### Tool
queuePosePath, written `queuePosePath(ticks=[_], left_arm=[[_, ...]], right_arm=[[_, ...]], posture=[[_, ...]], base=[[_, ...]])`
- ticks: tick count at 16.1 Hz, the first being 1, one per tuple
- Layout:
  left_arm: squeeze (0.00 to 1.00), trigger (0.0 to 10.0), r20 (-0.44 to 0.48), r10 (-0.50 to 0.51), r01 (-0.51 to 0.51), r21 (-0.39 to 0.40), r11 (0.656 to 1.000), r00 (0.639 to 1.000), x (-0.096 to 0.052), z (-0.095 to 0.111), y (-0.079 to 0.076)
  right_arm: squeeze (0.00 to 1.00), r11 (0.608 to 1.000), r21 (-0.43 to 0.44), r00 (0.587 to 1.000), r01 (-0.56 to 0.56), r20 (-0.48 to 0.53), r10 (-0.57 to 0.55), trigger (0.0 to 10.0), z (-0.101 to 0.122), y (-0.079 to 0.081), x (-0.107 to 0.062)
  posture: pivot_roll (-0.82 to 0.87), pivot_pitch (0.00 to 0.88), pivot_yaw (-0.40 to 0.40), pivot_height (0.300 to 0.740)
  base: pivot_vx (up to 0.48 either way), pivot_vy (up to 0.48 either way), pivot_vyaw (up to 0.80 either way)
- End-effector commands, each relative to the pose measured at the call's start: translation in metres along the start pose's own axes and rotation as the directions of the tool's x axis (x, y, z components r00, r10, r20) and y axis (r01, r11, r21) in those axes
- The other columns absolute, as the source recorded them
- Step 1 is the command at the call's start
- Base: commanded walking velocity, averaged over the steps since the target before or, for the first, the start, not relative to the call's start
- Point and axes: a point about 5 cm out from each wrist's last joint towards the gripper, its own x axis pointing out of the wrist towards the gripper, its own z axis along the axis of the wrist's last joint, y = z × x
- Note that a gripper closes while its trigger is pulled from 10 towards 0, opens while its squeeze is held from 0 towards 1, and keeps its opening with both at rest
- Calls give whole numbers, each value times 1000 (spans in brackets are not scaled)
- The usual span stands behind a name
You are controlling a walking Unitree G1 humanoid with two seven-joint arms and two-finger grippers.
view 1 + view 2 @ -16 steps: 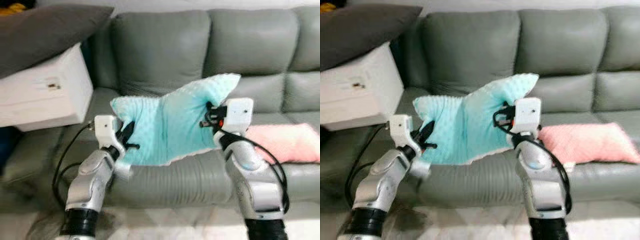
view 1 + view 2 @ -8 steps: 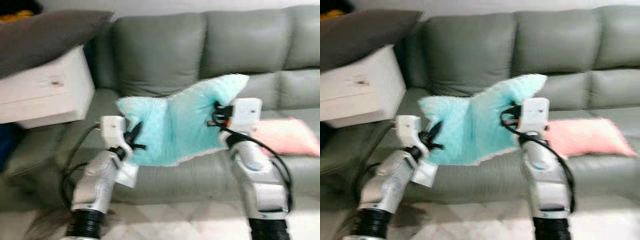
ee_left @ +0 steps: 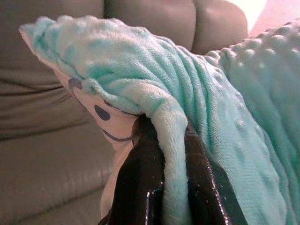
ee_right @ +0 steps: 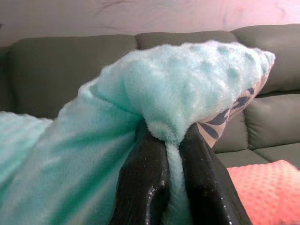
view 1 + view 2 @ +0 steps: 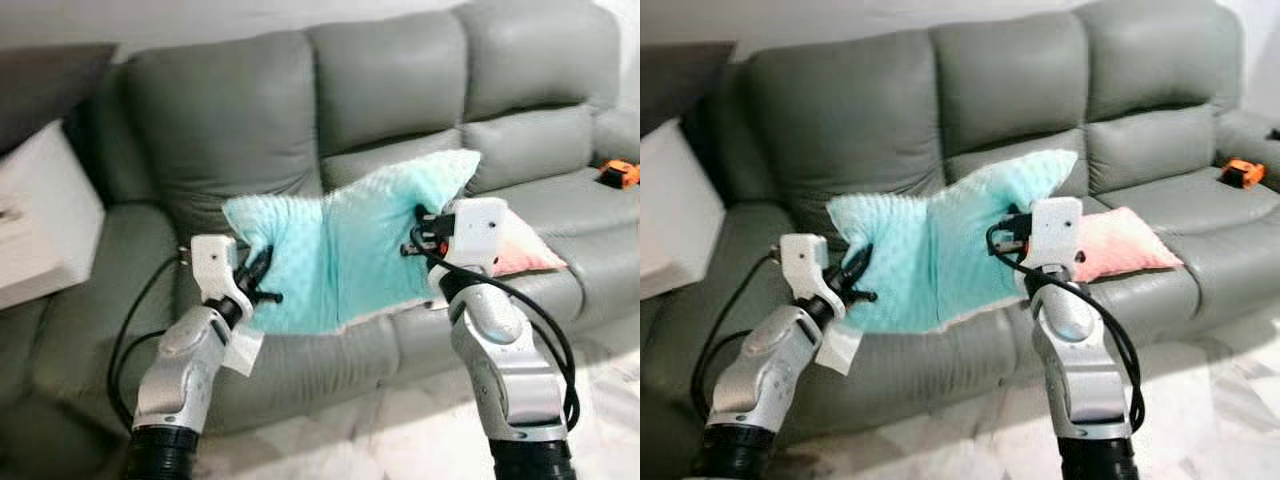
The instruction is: Move the pillow to the sofa
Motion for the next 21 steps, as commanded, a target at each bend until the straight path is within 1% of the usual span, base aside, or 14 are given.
queuePosePath(ticks=[1,5,10,12,14,21], left_arm=[[0,10000,12,-27,27,5,1000,1000,4,4,-8],[0,10000,14,-38,38,1,999,999,4,3,-12],[0,10000,38,-19,19,12,1000,999,5,5,-9],[0,10000,59,-23,23,6,1000,998,5,9,-7],[0,10000,58,-27,27,0,1000,998,5,9,-7],[0,10000,52,-29,29,-2,1000,998,3,6,-8]], right_arm=[[0,1000,-2,1000,-4,27,4,10000,7,0,1],[0,1000,-5,1000,-8,26,8,10000,6,0,1],[0,1000,-13,1000,-12,26,13,10000,7,-1,0],[0,1000,-15,1000,-14,27,14,10000,7,-1,0],[0,1000,-19,999,-16,29,17,10000,7,-1,1],[0,1000,-22,999,-20,28,20,10000,7,0,0]], posture=[[-241,2,54,740],[-243,2,50,740],[-247,0,49,740],[-248,0,46,740],[-248,0,46,740],[-249,2,47,740]], base=[[0,0,0],[0,0,0],[0,0,0],[262,0,0],[334,0,0],[454,0,0]])
